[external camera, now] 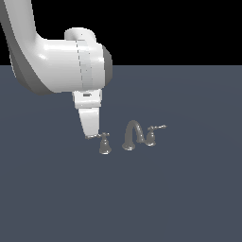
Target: Turn on the faucet by rotating a designated handle.
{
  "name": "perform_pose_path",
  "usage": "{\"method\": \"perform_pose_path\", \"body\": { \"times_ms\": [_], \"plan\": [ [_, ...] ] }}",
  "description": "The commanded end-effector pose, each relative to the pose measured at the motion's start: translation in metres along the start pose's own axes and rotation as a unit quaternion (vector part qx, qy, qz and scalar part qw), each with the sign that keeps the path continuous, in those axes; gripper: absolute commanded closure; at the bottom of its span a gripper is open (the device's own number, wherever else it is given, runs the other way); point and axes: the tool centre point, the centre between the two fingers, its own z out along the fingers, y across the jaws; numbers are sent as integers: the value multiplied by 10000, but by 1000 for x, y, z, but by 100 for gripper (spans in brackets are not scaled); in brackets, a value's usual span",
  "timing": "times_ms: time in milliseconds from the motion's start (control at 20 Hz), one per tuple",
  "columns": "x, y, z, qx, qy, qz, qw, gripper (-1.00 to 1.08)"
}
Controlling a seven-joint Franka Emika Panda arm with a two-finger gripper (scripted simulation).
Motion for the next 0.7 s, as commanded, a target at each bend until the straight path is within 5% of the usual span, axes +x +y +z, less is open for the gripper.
{"method": "perform_pose_path", "body": {
  "times_ms": [0, 650],
  "plan": [
    [-4, 6, 0, -1, 0, -3, 10000, 108],
    [-8, 37, 0, 29, -3, 44, 10000, 108]
  ]
}}
